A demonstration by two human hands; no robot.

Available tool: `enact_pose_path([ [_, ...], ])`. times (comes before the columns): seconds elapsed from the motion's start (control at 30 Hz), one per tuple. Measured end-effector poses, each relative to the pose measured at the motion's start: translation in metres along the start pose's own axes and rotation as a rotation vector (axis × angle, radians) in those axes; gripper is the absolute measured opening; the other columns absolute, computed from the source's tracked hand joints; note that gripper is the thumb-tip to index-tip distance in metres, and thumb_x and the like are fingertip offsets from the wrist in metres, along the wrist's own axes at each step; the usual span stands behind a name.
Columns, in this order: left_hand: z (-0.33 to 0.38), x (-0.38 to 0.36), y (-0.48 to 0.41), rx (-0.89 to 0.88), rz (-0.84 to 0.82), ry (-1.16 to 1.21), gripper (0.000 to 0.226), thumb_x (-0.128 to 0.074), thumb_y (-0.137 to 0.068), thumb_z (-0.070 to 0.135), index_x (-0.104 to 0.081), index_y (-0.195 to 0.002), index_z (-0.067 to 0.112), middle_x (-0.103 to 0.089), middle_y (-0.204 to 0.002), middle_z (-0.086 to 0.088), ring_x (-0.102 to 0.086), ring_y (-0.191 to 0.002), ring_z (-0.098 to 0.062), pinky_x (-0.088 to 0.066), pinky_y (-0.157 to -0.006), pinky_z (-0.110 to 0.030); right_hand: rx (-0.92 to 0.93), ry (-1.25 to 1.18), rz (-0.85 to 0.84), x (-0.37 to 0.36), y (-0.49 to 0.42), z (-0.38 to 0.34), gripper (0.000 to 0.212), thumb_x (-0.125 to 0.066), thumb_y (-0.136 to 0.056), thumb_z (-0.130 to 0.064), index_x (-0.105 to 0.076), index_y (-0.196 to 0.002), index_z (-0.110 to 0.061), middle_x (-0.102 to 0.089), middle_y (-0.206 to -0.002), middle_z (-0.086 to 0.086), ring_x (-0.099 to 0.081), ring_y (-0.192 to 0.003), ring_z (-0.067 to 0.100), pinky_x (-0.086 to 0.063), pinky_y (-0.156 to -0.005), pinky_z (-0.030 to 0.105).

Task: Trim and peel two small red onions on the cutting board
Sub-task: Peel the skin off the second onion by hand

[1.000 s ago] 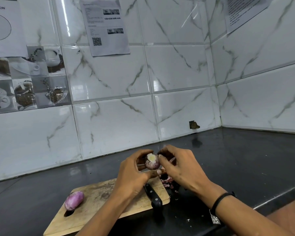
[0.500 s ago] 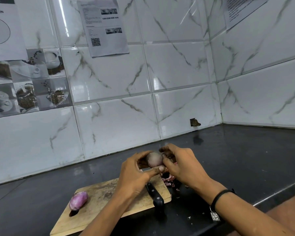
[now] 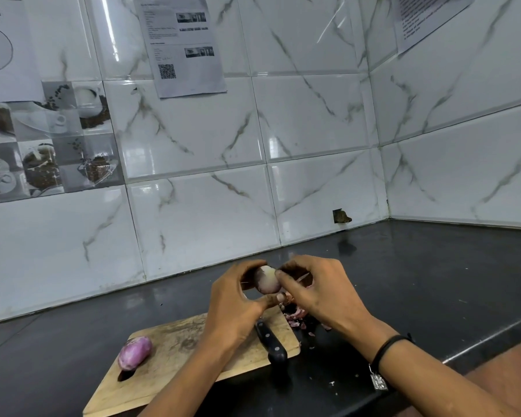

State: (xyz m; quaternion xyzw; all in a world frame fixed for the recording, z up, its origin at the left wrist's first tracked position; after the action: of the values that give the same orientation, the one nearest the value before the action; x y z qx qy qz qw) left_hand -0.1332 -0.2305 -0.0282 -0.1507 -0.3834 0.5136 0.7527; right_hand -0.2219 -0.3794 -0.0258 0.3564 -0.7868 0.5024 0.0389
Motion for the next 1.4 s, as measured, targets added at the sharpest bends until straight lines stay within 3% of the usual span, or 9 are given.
enact_pose_path([
  [0.1,0.000,-0.001,0.001,-0.034,-0.009,-0.047,0.059,-0.097,-0.059,0.026,-0.066,-0.107,0.039,-0.069,-0.102,0.019,-0.062,-0.095,0.011,-0.050,-0.080,-0.009,-0.024,0.037,0.009,0.000,-0.001,0.003,0.011,-0.069,-0.092,-0.027,-0.076,-0.096,-0.019,-0.072,-0.085,-0.011,-0.065,-0.083,-0.003,-0.052,-0.070,0.015],
  [0.3,0.001,-0.002,0.001,-0.042,-0.046,-0.045,0.055,-0.095,-0.063,0.025,-0.064,-0.106,0.040,-0.070,-0.103,0.018,-0.064,-0.097,0.005,-0.052,-0.083,-0.014,-0.087,0.188,-0.088,-0.007,0.001,0.002,0.017,-0.058,-0.095,-0.036,-0.053,-0.102,-0.022,-0.057,-0.100,-0.008,-0.057,-0.086,0.010,-0.052,-0.077,0.035],
  [0.47,0.002,0.000,0.000,-0.015,-0.035,-0.001,0.055,-0.094,-0.066,0.023,-0.058,-0.104,0.040,-0.068,-0.104,0.020,-0.064,-0.098,0.004,-0.051,-0.080,-0.011,-0.125,0.181,-0.009,-0.003,0.000,0.007,0.015,-0.051,-0.102,-0.034,-0.052,-0.104,-0.019,-0.054,-0.100,-0.004,-0.055,-0.088,0.013,-0.051,-0.079,0.037],
  [0.57,0.001,0.000,-0.001,-0.011,-0.033,0.006,0.054,-0.093,-0.068,0.020,-0.057,-0.104,0.040,-0.067,-0.106,0.019,-0.064,-0.100,0.002,-0.051,-0.080,-0.011,-0.065,0.178,-0.035,-0.005,0.001,0.009,0.014,-0.056,-0.100,-0.033,-0.055,-0.110,-0.023,-0.054,-0.090,-0.015,-0.056,-0.083,0.007,-0.053,-0.077,0.035],
  [0.67,0.001,0.000,-0.001,-0.015,-0.041,0.012,0.054,-0.092,-0.069,0.020,-0.057,-0.106,0.039,-0.066,-0.107,0.018,-0.062,-0.099,0.006,-0.050,-0.077,-0.007,-0.019,0.140,-0.023,-0.006,0.000,0.008,0.019,-0.059,-0.099,-0.031,-0.057,-0.117,-0.029,-0.060,-0.098,-0.022,-0.061,-0.085,0.002,-0.056,-0.078,0.034],
  [0.87,0.002,0.000,-0.001,-0.018,-0.001,0.039,0.054,-0.092,-0.069,0.019,-0.059,-0.104,0.040,-0.069,-0.102,0.018,-0.063,-0.096,0.007,-0.052,-0.079,-0.010,0.065,0.086,0.012,-0.003,0.001,-0.002,0.022,-0.049,-0.093,-0.049,-0.063,-0.102,-0.034,-0.066,-0.090,-0.020,-0.063,-0.083,0.002,-0.056,-0.070,0.035],
  [1.13,-0.001,0.000,-0.001,-0.043,-0.001,-0.028,0.055,-0.090,-0.068,0.009,-0.062,-0.106,0.037,-0.068,-0.102,0.017,-0.061,-0.096,0.008,-0.051,-0.079,-0.010,0.072,0.171,-0.023,-0.002,0.001,-0.002,0.014,-0.067,-0.089,-0.043,-0.070,-0.094,-0.030,-0.064,-0.084,-0.019,-0.062,-0.077,0.003,-0.055,-0.068,0.035],
  [1.4,0.000,0.000,-0.001,-0.037,-0.037,0.008,0.056,-0.091,-0.068,0.006,-0.061,-0.103,0.037,-0.068,-0.103,0.016,-0.062,-0.099,0.006,-0.048,-0.077,-0.007,-0.061,0.267,-0.069,-0.005,0.001,0.002,0.015,-0.055,-0.097,-0.047,-0.053,-0.099,-0.031,-0.055,-0.090,-0.016,-0.053,-0.082,0.004,-0.034,-0.061,0.020],
])
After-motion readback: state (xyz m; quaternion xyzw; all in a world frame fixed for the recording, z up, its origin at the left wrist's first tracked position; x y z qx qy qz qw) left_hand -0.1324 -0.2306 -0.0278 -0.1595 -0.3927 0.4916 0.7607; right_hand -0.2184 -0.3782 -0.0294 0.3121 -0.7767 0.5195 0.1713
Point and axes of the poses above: each hand's wrist, its own y-axis away from the middle knuckle, its own x-axis out of the back of the hand, z = x × y, the point moved 1 cm from there along -y, towards the middle knuckle
